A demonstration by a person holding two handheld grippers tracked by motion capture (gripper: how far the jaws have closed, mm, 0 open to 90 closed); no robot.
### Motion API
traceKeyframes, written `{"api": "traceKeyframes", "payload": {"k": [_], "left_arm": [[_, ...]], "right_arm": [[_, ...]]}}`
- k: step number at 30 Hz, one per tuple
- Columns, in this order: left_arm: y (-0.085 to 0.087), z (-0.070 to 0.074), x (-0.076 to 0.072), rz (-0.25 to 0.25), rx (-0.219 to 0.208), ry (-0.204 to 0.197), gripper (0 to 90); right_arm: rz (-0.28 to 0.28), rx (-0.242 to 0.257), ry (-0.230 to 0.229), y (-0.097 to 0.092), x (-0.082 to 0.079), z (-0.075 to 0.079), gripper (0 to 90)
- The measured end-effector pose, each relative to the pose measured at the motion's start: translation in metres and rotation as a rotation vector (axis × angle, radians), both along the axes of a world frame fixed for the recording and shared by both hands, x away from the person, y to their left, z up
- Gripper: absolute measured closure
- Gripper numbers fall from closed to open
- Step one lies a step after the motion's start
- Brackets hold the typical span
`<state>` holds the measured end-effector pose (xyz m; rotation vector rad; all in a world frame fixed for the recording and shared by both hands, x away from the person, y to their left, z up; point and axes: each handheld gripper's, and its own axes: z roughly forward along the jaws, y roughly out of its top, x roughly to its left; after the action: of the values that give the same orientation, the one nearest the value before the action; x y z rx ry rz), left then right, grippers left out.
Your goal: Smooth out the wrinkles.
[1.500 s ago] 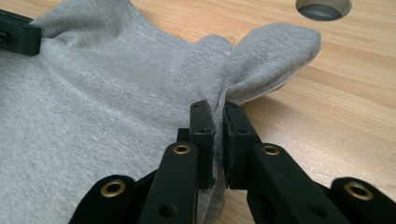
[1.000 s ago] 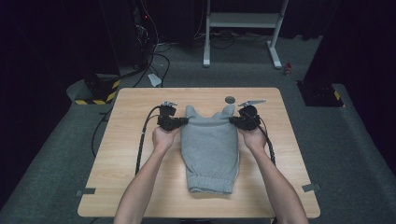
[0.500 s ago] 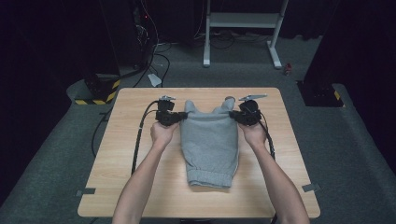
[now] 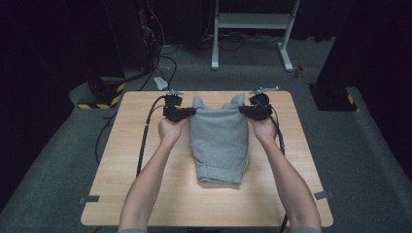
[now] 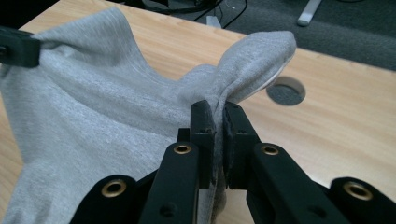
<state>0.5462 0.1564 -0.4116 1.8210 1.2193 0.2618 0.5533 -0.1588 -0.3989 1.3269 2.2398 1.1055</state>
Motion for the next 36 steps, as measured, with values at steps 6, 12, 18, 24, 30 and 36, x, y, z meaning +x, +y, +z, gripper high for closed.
{"api": "traceKeyframes", "payload": {"k": [6, 12, 18, 24, 30, 36], "left_arm": [[-0.003, 0.023, 0.007, 0.008, -0.004, -0.038, 84.6], [-0.004, 0.021, 0.002, -0.013, 0.0, -0.041, 84.6], [-0.007, 0.023, -0.003, -0.041, 0.017, -0.054, 84.5], [-0.007, 0.023, -0.006, -0.057, 0.023, -0.061, 84.5], [-0.005, 0.016, -0.012, -0.065, 0.026, -0.054, 84.4], [-0.005, 0.012, -0.016, -0.075, 0.022, -0.053, 84.5]], "right_arm": [[-0.021, 0.02, -0.03, 0.0, 0.01, 0.021, 84.5], [-0.004, 0.026, -0.049, -0.005, 0.002, 0.019, 84.5], [0.007, 0.02, -0.055, -0.008, -0.004, 0.017, 84.4], [0.026, 0.003, -0.082, -0.008, -0.014, 0.019, 84.3], [0.038, 0.019, -0.086, -0.011, -0.021, 0.015, 84.1], [0.046, 0.025, -0.092, -0.011, -0.03, 0.013, 84.0]]}}
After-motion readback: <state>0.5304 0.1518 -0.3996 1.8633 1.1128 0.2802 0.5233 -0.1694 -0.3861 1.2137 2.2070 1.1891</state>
